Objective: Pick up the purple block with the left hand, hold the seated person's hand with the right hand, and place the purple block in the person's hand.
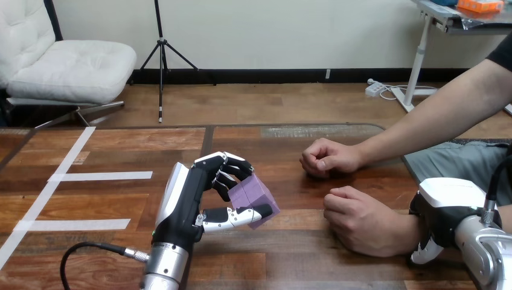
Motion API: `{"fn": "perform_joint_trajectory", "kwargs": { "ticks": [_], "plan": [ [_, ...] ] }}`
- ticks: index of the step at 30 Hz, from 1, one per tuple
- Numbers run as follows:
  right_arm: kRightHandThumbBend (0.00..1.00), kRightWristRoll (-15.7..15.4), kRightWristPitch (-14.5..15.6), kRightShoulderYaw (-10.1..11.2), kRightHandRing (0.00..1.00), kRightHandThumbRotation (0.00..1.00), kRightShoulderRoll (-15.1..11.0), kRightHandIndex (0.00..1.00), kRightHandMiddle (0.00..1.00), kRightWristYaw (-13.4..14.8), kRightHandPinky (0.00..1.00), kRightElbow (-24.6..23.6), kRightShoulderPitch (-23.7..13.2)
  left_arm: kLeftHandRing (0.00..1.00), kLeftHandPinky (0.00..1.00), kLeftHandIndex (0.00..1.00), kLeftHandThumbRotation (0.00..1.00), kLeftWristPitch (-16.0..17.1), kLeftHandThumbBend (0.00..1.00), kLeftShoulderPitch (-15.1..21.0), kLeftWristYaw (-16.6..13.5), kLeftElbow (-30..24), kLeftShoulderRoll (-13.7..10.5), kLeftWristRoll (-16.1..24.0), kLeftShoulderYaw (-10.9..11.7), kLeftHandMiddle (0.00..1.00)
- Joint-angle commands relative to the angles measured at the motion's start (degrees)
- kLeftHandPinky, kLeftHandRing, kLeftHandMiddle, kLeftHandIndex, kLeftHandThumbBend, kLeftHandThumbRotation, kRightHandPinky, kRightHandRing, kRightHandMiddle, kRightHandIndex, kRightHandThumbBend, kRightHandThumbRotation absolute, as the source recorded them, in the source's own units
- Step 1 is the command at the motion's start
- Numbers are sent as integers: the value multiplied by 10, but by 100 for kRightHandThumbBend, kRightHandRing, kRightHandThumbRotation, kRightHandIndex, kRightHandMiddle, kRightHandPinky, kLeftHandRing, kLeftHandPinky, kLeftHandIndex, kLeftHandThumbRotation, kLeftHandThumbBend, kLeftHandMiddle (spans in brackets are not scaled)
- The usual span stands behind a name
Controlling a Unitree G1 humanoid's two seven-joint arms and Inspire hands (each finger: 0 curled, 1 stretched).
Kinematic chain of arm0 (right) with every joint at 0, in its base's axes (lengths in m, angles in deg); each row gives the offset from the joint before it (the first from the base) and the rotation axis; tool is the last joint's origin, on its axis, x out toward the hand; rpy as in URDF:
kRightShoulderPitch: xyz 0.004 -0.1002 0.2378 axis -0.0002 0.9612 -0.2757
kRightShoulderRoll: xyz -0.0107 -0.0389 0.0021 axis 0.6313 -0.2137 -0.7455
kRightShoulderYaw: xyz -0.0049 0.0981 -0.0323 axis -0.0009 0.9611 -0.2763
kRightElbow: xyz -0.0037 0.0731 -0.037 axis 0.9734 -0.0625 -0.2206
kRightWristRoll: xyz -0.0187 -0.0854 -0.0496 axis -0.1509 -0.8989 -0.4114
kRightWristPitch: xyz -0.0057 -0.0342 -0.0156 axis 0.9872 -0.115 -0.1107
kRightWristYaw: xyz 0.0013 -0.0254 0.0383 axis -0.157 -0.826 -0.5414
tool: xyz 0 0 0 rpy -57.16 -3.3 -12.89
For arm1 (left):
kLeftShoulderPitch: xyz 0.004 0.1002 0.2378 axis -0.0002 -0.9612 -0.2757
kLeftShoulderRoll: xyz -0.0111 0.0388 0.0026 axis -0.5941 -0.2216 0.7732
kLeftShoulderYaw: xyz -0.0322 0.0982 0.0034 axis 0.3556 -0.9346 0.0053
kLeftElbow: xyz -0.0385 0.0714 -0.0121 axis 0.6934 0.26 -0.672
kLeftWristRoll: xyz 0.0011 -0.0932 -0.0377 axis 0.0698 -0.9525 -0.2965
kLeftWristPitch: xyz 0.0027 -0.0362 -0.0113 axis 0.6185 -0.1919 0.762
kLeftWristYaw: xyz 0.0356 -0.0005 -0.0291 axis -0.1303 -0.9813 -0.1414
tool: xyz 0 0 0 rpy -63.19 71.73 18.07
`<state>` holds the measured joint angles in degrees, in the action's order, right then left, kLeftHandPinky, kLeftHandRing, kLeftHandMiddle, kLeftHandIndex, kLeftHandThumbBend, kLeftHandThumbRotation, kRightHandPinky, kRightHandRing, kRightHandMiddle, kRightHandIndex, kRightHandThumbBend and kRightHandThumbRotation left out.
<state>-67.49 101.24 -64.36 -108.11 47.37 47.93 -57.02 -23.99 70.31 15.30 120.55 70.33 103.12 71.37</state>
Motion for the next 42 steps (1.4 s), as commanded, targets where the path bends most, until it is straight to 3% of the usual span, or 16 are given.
{"fn": "perform_joint_trajectory", "kwargs": {
  "ticks": [1, 14, 21, 32, 42],
  "plan": [
    [69, 11, 1, -11, 49, 0, 0, 54, 55, 5, 40, 3, 12, 42, 36, 53, 0, 6, 71, 20, -3, -27, -4, -5, 11, 50],
    [68, 31, -13, 0, 48, 0, -6, 54, 53, 38, 39, -14, 24, 43, 37, 54, 0, 7, 71, 22, -2, -25, -3, -4, 10, 50],
    [65, 29, -8, 2, 47, 0, -11, 54, 52, 31, 38, -30, 25, 43, 37, 54, 0, 8, 71, 23, 1, -23, -2, -7, 10, 50],
    [74, 34, -16, 13, 49, 0, -17, 54, 54, 35, 40, -52, 27, 43, 37, 54, 0, 7, 71, 24, -1, -23, -1, -4, 9, 50],
    [77, 37, -8, 24, 49, 0, -22, 54, 54, 21, 39, -85, 22, 43, 37, 54, 0, 11, 71, 26, 6, -22, 1, -8, 9, 50]
  ]
}}
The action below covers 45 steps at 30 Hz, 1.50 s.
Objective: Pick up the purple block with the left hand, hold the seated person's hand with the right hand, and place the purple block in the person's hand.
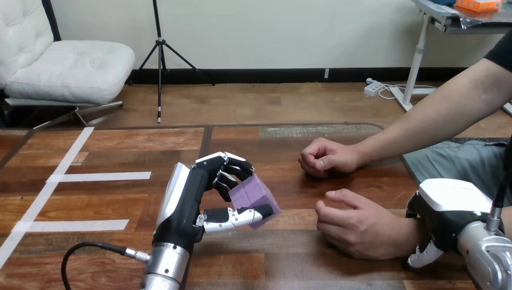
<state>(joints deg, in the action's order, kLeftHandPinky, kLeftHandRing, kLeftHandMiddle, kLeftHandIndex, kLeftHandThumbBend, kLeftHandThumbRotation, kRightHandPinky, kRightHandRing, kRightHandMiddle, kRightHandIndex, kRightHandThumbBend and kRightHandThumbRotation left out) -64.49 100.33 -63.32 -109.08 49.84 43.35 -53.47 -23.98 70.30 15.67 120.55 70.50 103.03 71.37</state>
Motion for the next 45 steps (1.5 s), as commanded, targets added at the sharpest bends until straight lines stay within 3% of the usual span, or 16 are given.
{"fn": "perform_joint_trajectory", "kwargs": {
  "ticks": [1, 11, 17, 32, 45],
  "plan": [
    [77, 8, 1, 15, 49, 0, -13, 54, 54, -4, 39, -42, -14, 43, 37, 54, 0, 11, 71, 26, 3, -22, 0, -8, 9, 50],
    [78, 15, 5, 22, 48, 0, -16, 53, 53, -11, 39, -70, -18, 43, 37, 53, 0, 16, 71, 26, 14, -24, 5, -15, 10, 50],
    [79, 19, -8, 27, 47, 0, -17, 52, 53, 5, 38, -86, -16, 42, 36, 53, 0, 18, 72, 25, 20, -29, 8, -17, 9, 50],
    [78, 19, -1, 32, 47, 0, -14, 51, 53, -14, 39, -120, -23, 42, 36, 53, 2, 17, 72, 21, 34, -42, 15, -20, 9, 49],
    [80, 22, -10, 36, 44, 0, -13, 50, 51, -7, 36, -149, -20, 43, 37, 54, 3, 15, 72, 13, 67, -54, 23, -37, 5, 50]
  ]
}}
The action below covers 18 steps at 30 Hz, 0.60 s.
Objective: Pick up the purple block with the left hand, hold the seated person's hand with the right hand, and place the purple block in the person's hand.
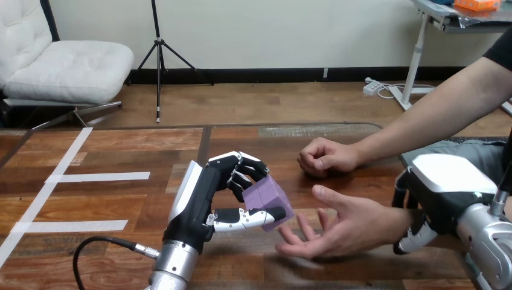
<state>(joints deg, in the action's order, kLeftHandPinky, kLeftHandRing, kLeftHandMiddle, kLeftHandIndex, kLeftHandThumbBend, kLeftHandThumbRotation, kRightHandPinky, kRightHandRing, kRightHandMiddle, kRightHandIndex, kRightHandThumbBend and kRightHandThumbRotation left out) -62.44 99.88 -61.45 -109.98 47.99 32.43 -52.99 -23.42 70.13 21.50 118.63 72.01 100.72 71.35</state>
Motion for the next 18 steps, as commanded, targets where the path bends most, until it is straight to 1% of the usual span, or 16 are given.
{"fn": "perform_joint_trajectory", "kwargs": {
  "ticks": [1, 9, 18],
  "plan": [
    [80, 0, -6, 17, 44, 0, -4, 50, 50, 11, 35, -42, -25, 43, 37, 54, 3, 9, 72, 13, 11, -37, 9, -15, 5, 50],
    [80, -2, -2, 16, 42, 0, -1, 50, 50, 6, 34, -58, -24, 42, 37, 53, 3, 3, 72, 4, 25, -55, 18, -19, 4, 50],
    [81, -4, -6, 14, 42, 0, 1, 50, 50, 12, 34, -69, -22, 42, 36, 53, 3, 1, 73, -2, 37, -65, 28, -24, 5, 49]
  ]
}}
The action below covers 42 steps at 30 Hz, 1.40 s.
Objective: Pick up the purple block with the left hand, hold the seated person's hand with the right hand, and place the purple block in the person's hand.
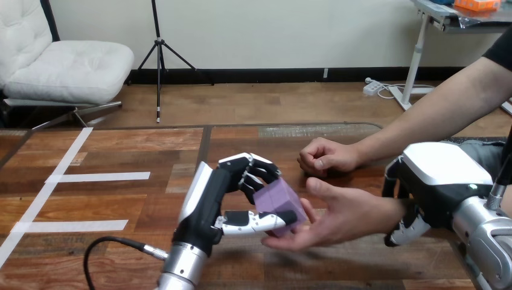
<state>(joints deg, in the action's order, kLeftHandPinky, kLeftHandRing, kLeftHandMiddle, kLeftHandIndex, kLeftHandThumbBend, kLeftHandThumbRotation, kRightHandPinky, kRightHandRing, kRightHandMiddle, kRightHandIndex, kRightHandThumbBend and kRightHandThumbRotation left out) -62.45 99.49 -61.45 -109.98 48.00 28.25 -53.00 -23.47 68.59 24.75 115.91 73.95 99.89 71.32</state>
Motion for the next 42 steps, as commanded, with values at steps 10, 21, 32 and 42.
{"fn": "perform_joint_trajectory", "kwargs": {
  "ticks": [10, 21, 32, 42],
  "plan": [
    [81, -9, -2, 10, 39, 0, 4, 50, 47, 4, 30, -40, -25, 42, 37, 53, 4, 6, 73, 10, 14, -44, 15, -16, 6, 50],
    [82, -13, -6, 3, 37, 0, 12, 49, 46, 4, 28, -46, -32, 43, 37, 53, 4, 4, 73, 7, 17, -50, 16, -12, 4, 50],
    [81, -12, -22, -1, 37, 0, 16, 49, 46, 5, 28, -47, -41, 42, 36, 53, 5, -4, 74, -1, 29, -61, 18, -16, 2, 50],
    [79, -10, -27, -3, 39, 0, 26, 50, 47, 1, 31, -48, -48, 41, 35, 53, 5, -9, 74, -5, 32, -66, 20, -16, 1, 49]
  ]
}}
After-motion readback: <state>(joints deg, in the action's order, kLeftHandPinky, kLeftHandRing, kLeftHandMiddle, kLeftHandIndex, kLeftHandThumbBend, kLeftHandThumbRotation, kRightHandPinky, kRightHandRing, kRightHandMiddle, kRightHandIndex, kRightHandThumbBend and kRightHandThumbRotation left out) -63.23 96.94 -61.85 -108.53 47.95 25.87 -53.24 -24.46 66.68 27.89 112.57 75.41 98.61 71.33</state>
